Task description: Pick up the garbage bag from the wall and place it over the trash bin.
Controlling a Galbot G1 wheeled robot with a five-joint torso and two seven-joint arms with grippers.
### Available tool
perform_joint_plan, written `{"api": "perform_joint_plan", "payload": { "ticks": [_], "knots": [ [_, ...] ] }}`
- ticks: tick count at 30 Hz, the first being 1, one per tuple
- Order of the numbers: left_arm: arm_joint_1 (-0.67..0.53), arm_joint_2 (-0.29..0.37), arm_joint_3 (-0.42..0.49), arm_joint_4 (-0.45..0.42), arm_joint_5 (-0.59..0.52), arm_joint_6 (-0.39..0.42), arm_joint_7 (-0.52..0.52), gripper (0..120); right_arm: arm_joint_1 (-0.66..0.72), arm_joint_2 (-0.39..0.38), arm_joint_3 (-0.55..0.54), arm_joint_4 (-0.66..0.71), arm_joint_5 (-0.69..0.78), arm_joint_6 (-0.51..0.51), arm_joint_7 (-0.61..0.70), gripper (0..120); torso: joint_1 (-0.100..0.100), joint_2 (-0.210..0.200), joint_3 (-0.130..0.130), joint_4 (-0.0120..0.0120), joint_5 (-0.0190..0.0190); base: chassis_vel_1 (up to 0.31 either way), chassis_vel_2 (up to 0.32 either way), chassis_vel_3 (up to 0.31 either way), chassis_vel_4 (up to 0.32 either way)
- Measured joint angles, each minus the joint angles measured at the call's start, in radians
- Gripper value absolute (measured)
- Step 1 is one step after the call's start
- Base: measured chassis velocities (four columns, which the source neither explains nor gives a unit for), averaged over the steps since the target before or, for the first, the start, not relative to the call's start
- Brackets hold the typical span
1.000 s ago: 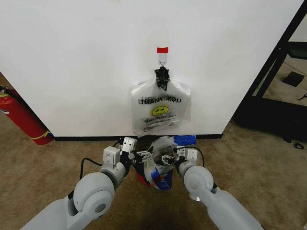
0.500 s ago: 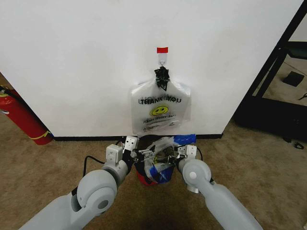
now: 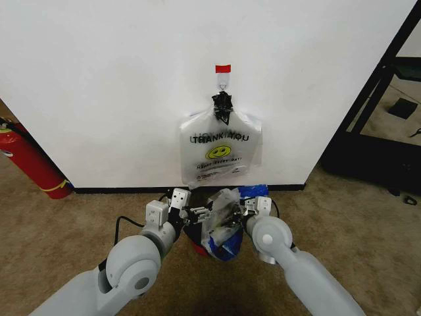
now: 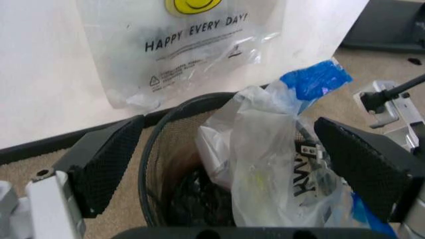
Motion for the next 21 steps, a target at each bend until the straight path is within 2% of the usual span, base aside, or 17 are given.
{"api": "perform_joint_plan", "payload": {
  "ticks": [2, 8, 9, 10, 12, 16, 19, 21],
  "knots": [
    [-0.024, 0.006, 0.005, -0.006, -0.015, 0.0, 0.0, 100, -0.031, -0.005, 0.011, 0.017, -0.099, 0.037, -0.058, 1, 0.0, 0.0, 0.0, -0.0001, 0.0, 0.0, 0.0, 0.0, 0.0],
    [-0.086, 0.026, 0.025, -0.014, -0.041, 0.001, 0.022, 100, -0.059, -0.011, 0.029, 0.043, -0.197, 0.104, -0.131, 1, 0.0, 0.0, 0.0, -0.0006, -0.0001, 0.0, 0.0, 0.0, 0.0],
    [-0.101, 0.046, 0.028, -0.021, -0.046, 0.004, 0.039, 100, -0.058, -0.014, 0.021, 0.041, -0.24, 0.134, -0.168, 1, 0.0, 0.0, 0.0, -0.0006, -0.0001, 0.0, 0.0, 0.0, 0.0],
    [-0.149, 0.077, 0.049, -0.014, -0.052, 0.012, 0.066, 100, -0.056, -0.02, 0.002, 0.037, -0.307, 0.177, -0.23, 1, 0.0, 0.0, 0.0, 0.0006, 0.0001, 0.0, 0.0, 0.0, 0.0],
    [-0.223, 0.089, 0.095, 0.012, -0.077, 0.017, 0.08, 100, -0.064, -0.024, -0.003, 0.042, -0.338, 0.2, -0.263, 1, 0.0, 0.0, 0.0, 0.0005, -0.0001, 0.0, 0.0, 0.0, 0.0],
    [-0.33, 0.077, 0.18, 0.06, -0.122, 0.023, 0.08, 100, -0.079, -0.027, -0.001, 0.043, -0.376, 0.23, -0.293, 1, 0.0, 0.0, 0.0, -0.0004, 0.0002, 0.0, 0.0, 0.0, 0.0],
    [-0.441, 0.036, 0.279, 0.136, -0.169, 0.03, 0.059, 100, -0.098, -0.029, 0.007, 0.043, -0.407, 0.256, -0.313, 1, 0.0, 0.0, 0.0, -0.0003, 0.0001, 0.0, 0.0, 0.0, 0.0],
    [-0.462, 0.028, 0.296, 0.15, -0.178, 0.031, 0.053, 100, -0.102, -0.029, 0.008, 0.041, -0.418, 0.262, -0.317, 1, 0.0, 0.0, 0.0, -0.0003, 0.0001, 0.0, 0.0, 0.0, 0.0]
  ]
}}
